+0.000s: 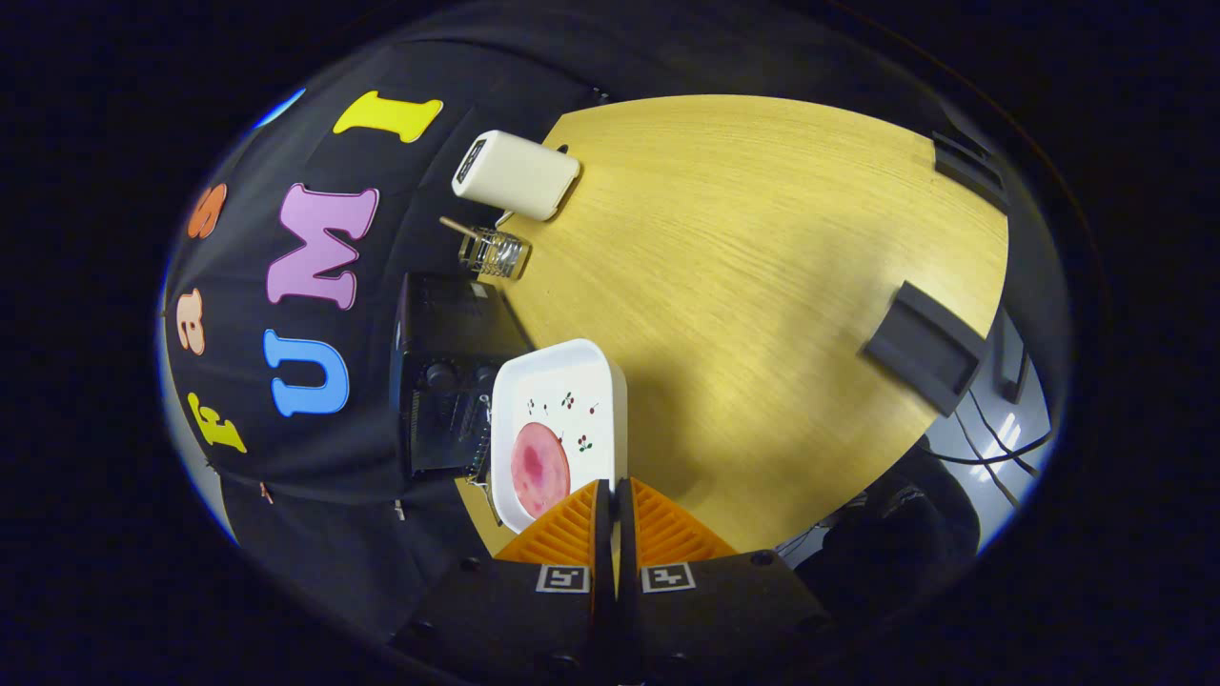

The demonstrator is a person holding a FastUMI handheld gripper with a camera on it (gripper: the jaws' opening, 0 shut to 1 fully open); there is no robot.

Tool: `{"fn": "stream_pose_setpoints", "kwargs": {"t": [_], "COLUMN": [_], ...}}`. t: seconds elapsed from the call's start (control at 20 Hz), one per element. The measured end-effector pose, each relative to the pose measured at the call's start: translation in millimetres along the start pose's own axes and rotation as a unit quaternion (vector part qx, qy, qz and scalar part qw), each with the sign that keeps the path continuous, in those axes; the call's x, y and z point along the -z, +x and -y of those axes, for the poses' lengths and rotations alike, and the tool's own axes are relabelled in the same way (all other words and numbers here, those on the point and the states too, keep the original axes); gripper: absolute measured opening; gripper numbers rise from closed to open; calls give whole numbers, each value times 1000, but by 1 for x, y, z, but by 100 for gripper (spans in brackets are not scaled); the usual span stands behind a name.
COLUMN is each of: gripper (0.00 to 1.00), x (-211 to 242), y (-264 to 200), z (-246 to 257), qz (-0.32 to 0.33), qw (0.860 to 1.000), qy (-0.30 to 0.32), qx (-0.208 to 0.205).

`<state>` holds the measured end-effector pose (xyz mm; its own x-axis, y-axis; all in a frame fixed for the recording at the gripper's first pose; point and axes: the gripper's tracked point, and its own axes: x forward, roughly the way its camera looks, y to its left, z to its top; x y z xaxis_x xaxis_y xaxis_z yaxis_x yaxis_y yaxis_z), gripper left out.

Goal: Open the toaster oven, put the food inside, and close the toaster oven door.

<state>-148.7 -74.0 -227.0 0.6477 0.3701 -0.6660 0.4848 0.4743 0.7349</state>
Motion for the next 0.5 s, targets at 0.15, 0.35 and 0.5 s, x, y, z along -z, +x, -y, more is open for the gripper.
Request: {"fn": "stream_pose_setpoints", "kwargs": {"t": [0.15, 0.35, 0.5], "gripper": [5, 6, 5], "x": [28, 55, 69], "y": [13, 37, 65], "z": [-30, -74, -105], "qz": [-14, -15, -9], "qw": [1000, 999, 998], "qy": [-10, -27, -45], "qx": [-16, -38, -48]}}
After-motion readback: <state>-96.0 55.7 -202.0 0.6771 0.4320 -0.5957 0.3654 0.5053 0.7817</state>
